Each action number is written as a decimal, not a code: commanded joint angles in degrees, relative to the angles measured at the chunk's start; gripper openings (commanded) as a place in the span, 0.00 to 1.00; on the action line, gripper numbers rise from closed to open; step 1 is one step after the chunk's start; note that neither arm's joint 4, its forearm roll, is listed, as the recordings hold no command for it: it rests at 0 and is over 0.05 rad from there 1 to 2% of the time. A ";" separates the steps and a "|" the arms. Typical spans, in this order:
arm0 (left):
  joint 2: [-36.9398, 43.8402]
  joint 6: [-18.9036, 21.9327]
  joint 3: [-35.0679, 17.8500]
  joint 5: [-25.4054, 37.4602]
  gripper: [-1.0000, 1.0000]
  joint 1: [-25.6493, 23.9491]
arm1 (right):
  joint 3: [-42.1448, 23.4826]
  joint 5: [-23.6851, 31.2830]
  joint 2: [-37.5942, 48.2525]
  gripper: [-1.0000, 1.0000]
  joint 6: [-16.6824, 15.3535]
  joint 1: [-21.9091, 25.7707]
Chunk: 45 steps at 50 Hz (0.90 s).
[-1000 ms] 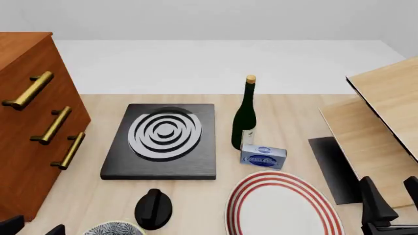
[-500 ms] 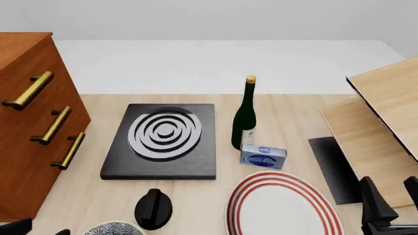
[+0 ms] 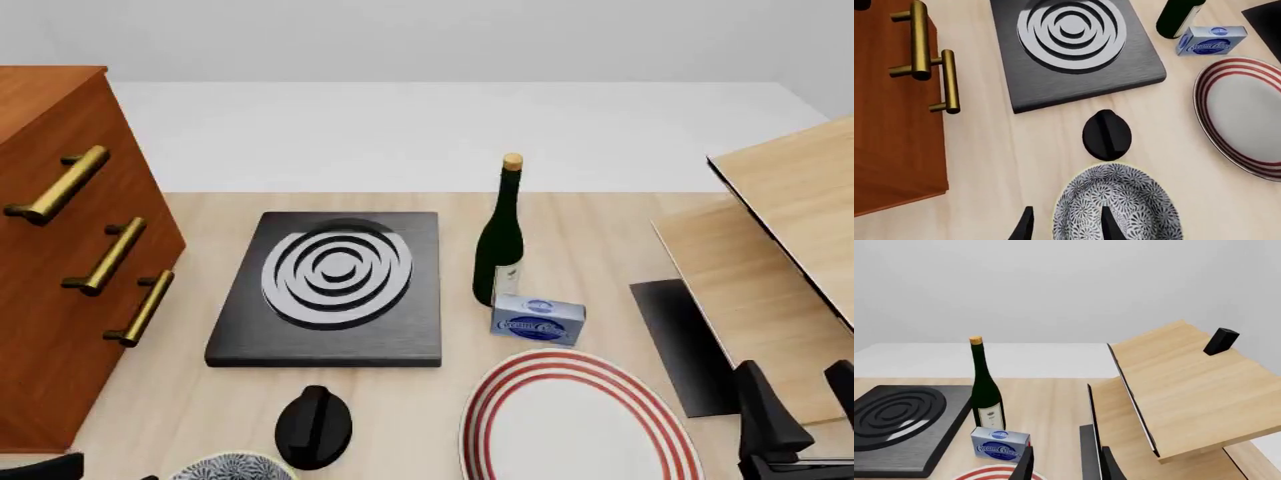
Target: Pick up the akita bowl and put it on the plate.
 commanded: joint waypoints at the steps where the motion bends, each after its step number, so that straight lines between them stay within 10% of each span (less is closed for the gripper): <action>1: 1.15 -0.18 1.53 -1.68 1.00 -0.19 | 0.00 0.00 0.01 1.00 0.02 0.02; 45: 2.91 1.72 8.11 -7.17 1.00 1.13 | 0.00 0.00 -0.01 1.00 0.00 -0.01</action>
